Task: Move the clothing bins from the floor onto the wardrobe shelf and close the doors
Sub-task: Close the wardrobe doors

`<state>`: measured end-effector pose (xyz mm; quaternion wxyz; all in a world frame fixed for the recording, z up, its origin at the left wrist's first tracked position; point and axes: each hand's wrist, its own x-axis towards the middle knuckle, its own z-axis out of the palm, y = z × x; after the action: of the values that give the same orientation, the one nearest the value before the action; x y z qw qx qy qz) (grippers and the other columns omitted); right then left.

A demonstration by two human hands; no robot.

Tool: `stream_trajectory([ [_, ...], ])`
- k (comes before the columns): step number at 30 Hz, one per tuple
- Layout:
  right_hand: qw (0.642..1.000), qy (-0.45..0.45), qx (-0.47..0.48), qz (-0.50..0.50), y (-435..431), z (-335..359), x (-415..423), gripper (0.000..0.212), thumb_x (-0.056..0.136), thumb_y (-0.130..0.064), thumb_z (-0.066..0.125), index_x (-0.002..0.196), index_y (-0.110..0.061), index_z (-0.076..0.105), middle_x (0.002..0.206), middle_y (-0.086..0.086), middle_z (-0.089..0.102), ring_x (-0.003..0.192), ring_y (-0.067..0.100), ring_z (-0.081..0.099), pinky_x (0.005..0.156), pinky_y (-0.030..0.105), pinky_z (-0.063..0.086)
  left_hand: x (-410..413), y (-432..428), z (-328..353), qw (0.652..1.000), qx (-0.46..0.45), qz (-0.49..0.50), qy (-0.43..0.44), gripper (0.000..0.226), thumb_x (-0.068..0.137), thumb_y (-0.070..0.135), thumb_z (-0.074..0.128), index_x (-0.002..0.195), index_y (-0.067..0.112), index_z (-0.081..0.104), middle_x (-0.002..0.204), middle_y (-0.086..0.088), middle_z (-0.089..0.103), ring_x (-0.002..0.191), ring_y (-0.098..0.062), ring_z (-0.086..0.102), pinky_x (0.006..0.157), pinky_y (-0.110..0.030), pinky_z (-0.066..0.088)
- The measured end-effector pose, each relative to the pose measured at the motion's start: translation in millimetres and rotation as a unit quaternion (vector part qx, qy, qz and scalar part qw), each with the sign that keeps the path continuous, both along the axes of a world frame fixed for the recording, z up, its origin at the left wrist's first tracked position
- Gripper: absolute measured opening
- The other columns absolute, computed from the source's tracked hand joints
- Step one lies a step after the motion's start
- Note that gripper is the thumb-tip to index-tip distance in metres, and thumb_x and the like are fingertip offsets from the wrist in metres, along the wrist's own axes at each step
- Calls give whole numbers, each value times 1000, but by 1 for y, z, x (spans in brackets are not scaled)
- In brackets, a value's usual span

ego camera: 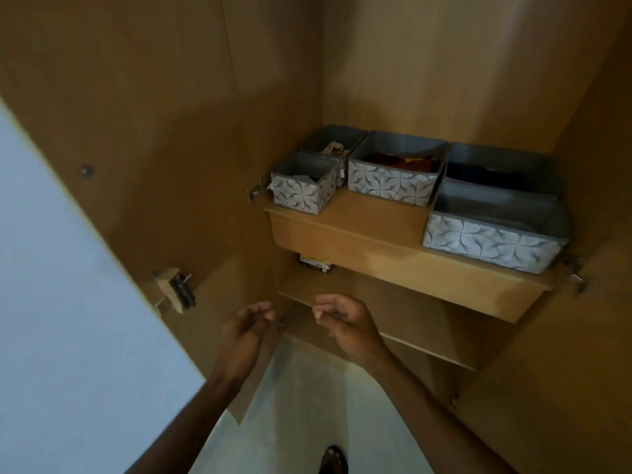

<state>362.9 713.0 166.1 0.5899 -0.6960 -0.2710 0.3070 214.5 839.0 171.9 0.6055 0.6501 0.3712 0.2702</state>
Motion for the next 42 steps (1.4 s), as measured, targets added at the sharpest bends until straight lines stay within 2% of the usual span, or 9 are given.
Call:
stream_trajectory([
  [8, 1000, -3, 15, -3, -129, 20, -106, 22, 87, -13, 68, 109, -15, 68, 101, 9, 73, 98, 21, 69, 85, 28, 54, -92, -114, 16, 1000, 1, -10, -2, 18, 93, 14, 61, 108, 18, 68, 105, 0, 72, 99, -15, 66, 83, -27, 49],
  [13, 999, -37, 3, -19, -212, 51, -124, 24, 88, -13, 67, 112, -11, 68, 106, 15, 71, 87, 17, 66, 66, 12, 49, -114, -194, 31, 999, 8, -29, -19, 18, 91, 9, 61, 108, 11, 69, 102, -5, 72, 89, -14, 66, 70, -16, 50],
  [17, 997, -65, 4, -31, -285, 62, -123, 21, 88, -20, 67, 109, -20, 70, 103, 7, 73, 94, 21, 69, 68, 18, 51, -117, -263, 33, 999, 11, -26, -40, 18, 91, 6, 61, 106, 11, 69, 98, -7, 73, 83, -15, 66, 67, -19, 48],
  [26, 992, -89, -44, -82, -497, 71, -77, 17, 88, -16, 67, 105, -17, 71, 96, 7, 75, 87, 19, 71, 69, 18, 53, -50, -463, 27, 992, 6, -118, -33, 18, 90, 7, 61, 105, 15, 68, 99, -5, 72, 88, -15, 66, 63, -12, 48],
  [33, 968, -113, -31, -223, -573, 112, 7, 14, 88, -13, 61, 86, -23, 71, 90, 6, 75, 82, 22, 70, 72, 38, 54, 37, -548, 95, 969, 106, -210, -69, 20, 91, 15, 63, 109, 23, 62, 106, 8, 66, 100, -9, 62, 82, -21, 51],
  [35, 965, -118, -28, -233, -574, 120, 25, 21, 87, -7, 58, 100, -17, 71, 99, 7, 74, 87, 23, 67, 78, 41, 56, 56, -560, 111, 966, 113, -221, -71, 27, 90, 19, 64, 116, 22, 60, 112, 9, 64, 99, -4, 60, 81, -19, 51],
  [37, 963, -149, -37, -224, -568, 125, 32, 34, 88, -4, 56, 120, -12, 65, 112, 4, 69, 100, 22, 64, 90, 44, 54, 68, -567, 117, 965, 102, -230, -75, 38, 86, 23, 66, 123, 22, 57, 117, 7, 63, 102, -8, 62, 85, -31, 57],
  [39, 968, -162, -33, -189, -560, 125, 28, 37, 88, -2, 54, 120, -18, 64, 111, -3, 68, 103, 18, 63, 84, 35, 55, 72, -573, 115, 963, 95, -241, -75, 41, 84, 22, 67, 123, 25, 55, 118, 8, 63, 107, -13, 62, 88, -42, 57],
  [42, 972, -167, -5, -163, -551, 115, 18, 33, 88, -6, 58, 115, -26, 64, 98, -12, 70, 87, 7, 68, 60, 11, 49, 70, -576, 108, 958, 97, -256, -80, 43, 84, 17, 69, 122, 30, 53, 118, 10, 63, 111, -13, 61, 91, -43, 56],
])
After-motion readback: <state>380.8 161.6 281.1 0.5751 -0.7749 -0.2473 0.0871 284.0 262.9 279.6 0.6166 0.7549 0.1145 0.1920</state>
